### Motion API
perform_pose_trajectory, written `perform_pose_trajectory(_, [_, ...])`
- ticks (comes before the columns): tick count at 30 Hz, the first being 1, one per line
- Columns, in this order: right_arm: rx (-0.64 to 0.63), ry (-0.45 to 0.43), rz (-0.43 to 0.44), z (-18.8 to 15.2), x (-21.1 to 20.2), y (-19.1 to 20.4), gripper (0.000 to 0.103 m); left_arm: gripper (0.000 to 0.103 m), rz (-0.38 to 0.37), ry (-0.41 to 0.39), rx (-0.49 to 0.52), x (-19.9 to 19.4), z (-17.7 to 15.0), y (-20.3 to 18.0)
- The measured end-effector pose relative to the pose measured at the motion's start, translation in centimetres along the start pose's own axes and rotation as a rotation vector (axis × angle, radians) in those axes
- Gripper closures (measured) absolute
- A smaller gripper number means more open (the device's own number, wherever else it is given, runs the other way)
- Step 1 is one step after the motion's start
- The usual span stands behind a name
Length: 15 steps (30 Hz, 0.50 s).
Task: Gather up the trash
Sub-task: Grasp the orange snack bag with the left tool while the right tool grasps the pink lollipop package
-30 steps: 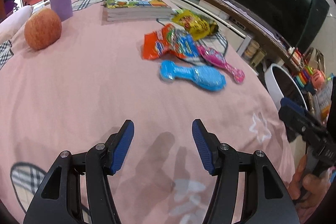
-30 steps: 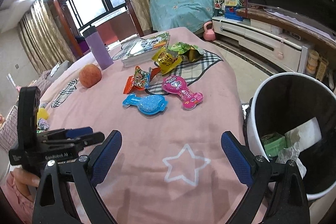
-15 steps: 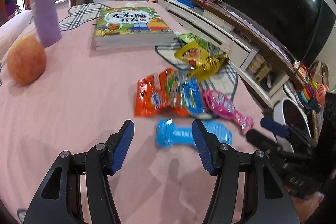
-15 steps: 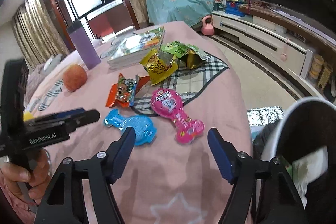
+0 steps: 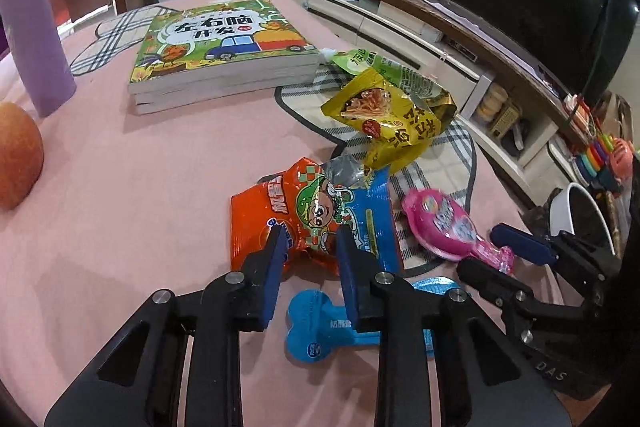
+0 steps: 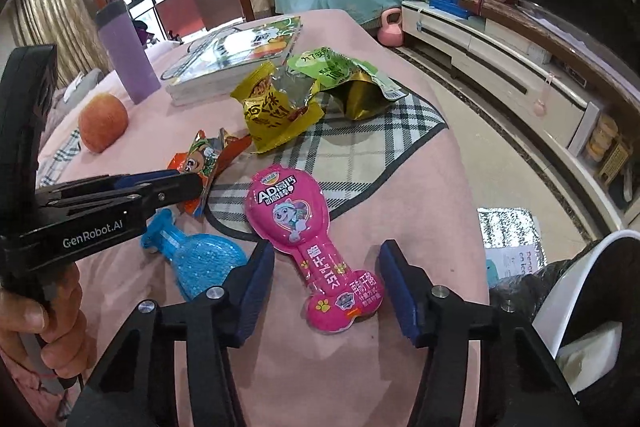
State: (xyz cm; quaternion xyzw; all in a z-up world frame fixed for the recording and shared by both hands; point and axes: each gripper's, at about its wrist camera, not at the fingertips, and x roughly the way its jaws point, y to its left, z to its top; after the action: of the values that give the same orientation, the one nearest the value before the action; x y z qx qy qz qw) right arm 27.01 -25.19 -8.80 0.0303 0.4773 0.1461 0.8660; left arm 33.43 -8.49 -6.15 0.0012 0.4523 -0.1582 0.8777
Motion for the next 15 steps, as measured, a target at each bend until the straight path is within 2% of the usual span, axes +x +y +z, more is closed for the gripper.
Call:
perform_pose_trajectory(1, [-0.012,0.002,-0.010,0.0,0.0,0.2,0.056,0.081,-0.006,-0.001,-0.002,-0.1,-0.1,0.1])
perform_pose_trajectory(3, [-0.029,0.005,-0.025,-0.1,0.0,0.5,0.072,0.083,-0.011,-0.002,-0.006,-0.5,-0.3,0.3])
perform_pose_trajectory(6, [-0.039,0.003,-0.025,-0.3,-0.2,0.9,0.081,0.085,-0.019,0.000,-0.015,-1.3,-1.2,0.6])
perform_pose_trajectory(15, [-0.014,0.008,0.061,-2.5,-1.7,2.1,0.081,0.085,-0.054,0.015,-0.076,-5.0,-5.9,1.8])
